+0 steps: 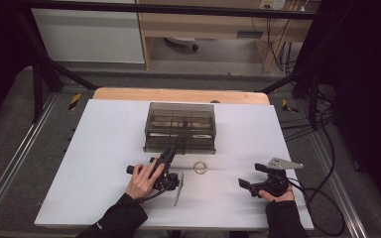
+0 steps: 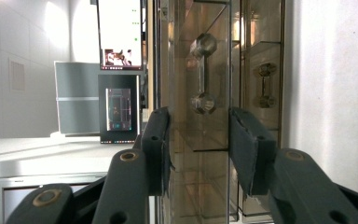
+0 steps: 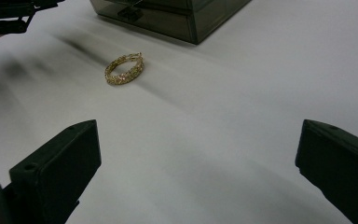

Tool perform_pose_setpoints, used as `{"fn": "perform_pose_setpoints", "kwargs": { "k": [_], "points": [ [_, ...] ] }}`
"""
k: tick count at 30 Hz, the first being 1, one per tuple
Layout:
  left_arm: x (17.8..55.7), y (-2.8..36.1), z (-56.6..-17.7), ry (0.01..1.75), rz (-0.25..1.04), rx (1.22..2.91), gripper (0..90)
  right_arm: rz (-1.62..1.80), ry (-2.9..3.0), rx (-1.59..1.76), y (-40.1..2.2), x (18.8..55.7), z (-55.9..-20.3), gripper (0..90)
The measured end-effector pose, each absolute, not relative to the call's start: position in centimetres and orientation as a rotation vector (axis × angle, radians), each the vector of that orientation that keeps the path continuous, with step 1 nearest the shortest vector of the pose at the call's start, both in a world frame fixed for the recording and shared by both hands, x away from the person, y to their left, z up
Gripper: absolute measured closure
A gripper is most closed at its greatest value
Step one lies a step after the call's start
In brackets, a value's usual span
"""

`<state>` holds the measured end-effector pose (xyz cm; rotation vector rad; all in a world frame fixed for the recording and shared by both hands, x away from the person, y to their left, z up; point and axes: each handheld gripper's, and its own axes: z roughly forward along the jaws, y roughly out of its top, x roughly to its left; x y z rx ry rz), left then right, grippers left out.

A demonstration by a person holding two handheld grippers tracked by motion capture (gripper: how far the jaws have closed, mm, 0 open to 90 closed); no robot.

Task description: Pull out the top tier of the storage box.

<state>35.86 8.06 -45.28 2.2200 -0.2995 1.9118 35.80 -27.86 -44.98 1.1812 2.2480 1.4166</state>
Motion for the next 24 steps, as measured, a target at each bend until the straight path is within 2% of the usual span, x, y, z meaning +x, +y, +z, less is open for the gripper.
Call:
{"fn": "perform_pose_setpoints", "kwargs": {
  "k": [24],
  "points": [
    [35.47,7.9,-45.56,-0.29,1.921,2.225,60.4,1.418,2.248,1.181,-27.86,35.78,-44.97,0.7]
  ]
}}
